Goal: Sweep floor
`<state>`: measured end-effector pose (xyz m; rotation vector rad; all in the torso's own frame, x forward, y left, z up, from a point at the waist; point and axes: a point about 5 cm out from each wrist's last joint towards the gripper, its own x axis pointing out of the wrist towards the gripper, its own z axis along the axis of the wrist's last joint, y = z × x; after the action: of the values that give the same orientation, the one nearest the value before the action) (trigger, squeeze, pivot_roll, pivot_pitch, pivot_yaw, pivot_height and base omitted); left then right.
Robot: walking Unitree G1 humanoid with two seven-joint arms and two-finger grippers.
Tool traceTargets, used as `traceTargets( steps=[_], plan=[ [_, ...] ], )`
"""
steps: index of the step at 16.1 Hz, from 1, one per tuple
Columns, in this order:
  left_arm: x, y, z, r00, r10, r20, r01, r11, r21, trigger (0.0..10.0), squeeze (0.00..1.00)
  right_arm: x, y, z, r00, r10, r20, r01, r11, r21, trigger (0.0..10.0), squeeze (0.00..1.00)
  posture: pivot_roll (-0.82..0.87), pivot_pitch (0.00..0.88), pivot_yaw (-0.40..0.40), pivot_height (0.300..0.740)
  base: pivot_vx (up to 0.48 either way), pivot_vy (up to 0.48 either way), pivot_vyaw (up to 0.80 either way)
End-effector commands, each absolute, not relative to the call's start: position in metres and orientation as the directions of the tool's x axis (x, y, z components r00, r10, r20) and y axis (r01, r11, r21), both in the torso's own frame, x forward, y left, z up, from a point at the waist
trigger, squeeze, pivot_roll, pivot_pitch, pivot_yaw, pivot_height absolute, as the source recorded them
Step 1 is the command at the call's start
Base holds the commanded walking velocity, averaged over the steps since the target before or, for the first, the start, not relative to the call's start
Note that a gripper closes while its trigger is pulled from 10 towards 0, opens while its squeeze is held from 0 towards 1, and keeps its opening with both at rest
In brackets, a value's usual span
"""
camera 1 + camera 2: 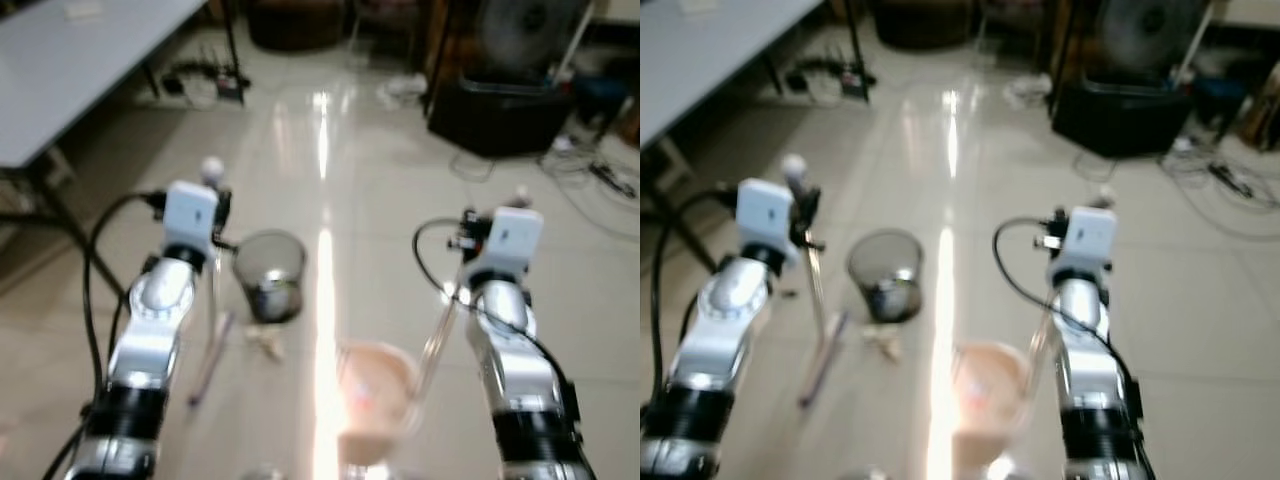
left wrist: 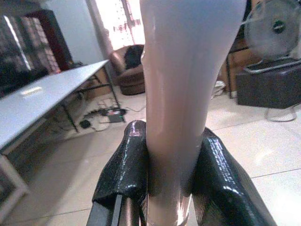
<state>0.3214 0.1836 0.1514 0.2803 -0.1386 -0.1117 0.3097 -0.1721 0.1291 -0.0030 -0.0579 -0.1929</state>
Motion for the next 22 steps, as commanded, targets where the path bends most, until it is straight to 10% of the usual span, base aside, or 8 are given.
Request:
traceTargets(
  steps=[1,22],
  plan=[
    [0.324,0.174,0.161,0.974,-0.158,0.163,0.105,0.950,0.293,10.0,0.00,0.310,-0.179,0.138,0.972,-0.213,0.099,0.214,0.977,0.004,10.0,0.00,0.04,0.004,0.043,0.740,0.000,0.476,0.00],
    [0.328,0.159,0.150,0.977,-0.165,0.134,0.129,0.961,0.244,10.0,0.00,0.313,-0.183,0.137,0.979,-0.181,0.093,0.189,0.979,-0.080,10.0,0.00,0.02,0.027,0.047,0.740,0.095,-0.069,-0.07]
  ],
)
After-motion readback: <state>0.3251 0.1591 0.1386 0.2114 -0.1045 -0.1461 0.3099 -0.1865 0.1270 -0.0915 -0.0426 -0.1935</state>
